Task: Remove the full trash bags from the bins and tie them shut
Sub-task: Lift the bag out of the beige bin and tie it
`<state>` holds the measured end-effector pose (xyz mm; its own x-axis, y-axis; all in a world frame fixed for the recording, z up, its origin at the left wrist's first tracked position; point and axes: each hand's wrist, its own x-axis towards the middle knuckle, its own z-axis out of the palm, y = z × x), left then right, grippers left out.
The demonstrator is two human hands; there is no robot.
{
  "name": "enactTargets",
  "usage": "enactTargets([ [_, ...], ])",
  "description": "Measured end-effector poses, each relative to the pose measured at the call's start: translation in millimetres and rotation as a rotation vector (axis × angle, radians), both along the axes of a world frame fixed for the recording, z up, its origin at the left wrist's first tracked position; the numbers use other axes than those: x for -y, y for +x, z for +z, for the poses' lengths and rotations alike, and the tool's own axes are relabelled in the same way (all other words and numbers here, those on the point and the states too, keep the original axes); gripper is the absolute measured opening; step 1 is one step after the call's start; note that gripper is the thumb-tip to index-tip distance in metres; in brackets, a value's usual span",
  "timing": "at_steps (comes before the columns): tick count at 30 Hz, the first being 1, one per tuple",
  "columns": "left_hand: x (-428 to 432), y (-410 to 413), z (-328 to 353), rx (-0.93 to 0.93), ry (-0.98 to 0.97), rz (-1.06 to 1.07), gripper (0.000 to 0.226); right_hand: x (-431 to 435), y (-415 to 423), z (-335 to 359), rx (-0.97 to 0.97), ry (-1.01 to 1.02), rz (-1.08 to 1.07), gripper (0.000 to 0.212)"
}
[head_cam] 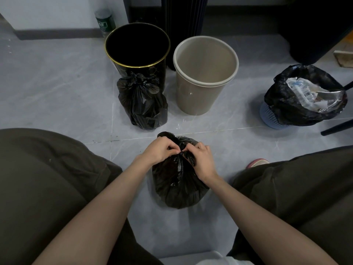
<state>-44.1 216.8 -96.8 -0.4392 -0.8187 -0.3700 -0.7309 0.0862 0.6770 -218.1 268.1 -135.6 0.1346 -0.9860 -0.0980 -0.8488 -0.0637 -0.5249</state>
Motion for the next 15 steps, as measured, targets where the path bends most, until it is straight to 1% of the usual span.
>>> enactTargets([
  [3, -4, -5, 0, 0.134, -0.024, -0.015, 0.014, 3, 0, 4, 0.042, -0.019, 0.011, 0.023],
  [6, -7, -7, 3, 0.211, -0.059, 0.049, 0.016, 7, 1, 10, 0.088, -0.023, -0.011, 0.013],
  [8, -8, -6, 4, 0.246, -0.082, 0.093, 0.017, 8, 3, 12, 0.149, -0.004, -0.055, 0.016],
  [11, -9, -7, 6, 0.323, -0.113, 0.114, 0.021, 7, 9, 12, 0.250, 0.060, -0.221, 0.019],
  [15, -12, -5, 8, 0.459, -0.123, 0.064, 0.024, 2, 9, 9, 0.347, 0.160, -0.420, 0.015],
])
